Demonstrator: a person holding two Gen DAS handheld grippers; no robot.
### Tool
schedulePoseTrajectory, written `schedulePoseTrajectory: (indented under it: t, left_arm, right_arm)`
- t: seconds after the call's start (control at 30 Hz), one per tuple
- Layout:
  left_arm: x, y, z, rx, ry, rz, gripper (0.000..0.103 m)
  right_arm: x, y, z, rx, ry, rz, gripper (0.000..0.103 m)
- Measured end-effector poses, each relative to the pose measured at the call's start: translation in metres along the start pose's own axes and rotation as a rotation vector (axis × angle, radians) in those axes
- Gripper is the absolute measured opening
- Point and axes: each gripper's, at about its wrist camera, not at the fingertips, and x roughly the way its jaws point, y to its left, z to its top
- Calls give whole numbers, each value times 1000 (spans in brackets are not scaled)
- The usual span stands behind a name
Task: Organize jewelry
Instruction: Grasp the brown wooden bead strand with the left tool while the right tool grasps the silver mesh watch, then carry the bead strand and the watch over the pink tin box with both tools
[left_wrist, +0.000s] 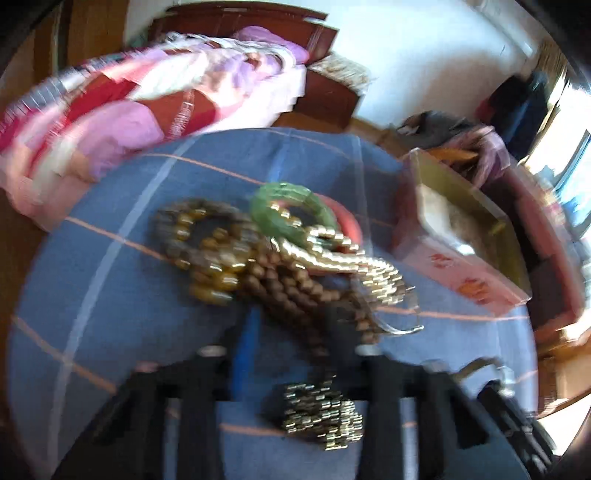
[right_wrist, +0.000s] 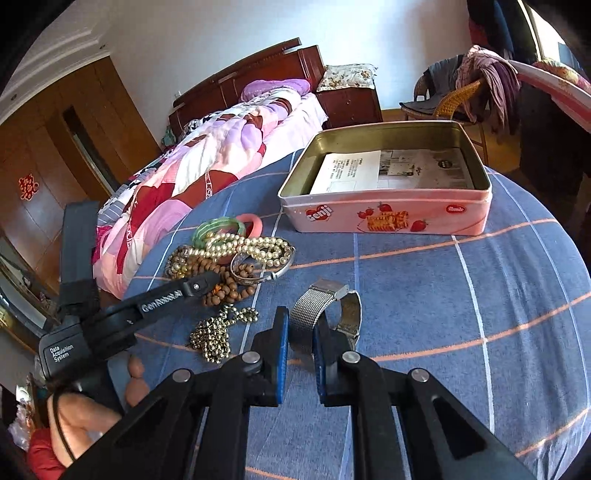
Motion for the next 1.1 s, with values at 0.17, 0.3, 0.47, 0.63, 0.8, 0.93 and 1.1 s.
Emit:
schedulePoseTrajectory:
  t: [0.17,0.3,0.47,0.63,0.8,0.93,1.1]
  left_arm:
    - [-27,2,-12,38,-21,-16,7]
    - [-63,4,-27,94,-90,-14,3]
    - [-96,14,-31,123,-153,-6,3]
    - [-77,18,-26,59,-101,48,81]
    - [-54,7,-21,-10,-93,67,99]
    - [-16,1,-14,-46,0,132,69]
    - [-8,0,-13,-35,-36,123,46]
  right_arm:
    - [-12,0,-5,-11,-15,-12,12]
    - [-20,0,-10,-7,-21,-22,12]
    - [-31,1,-14,-2,-36,-15,12]
    - [-39,7,-16,-11,-49,-9,12]
    - [-44,6,-18,-18,-53,-17,12]
    - [-44,-2,-16,5,-48,-20,12]
    - [-46,-10,-13,17,-48,-37,12]
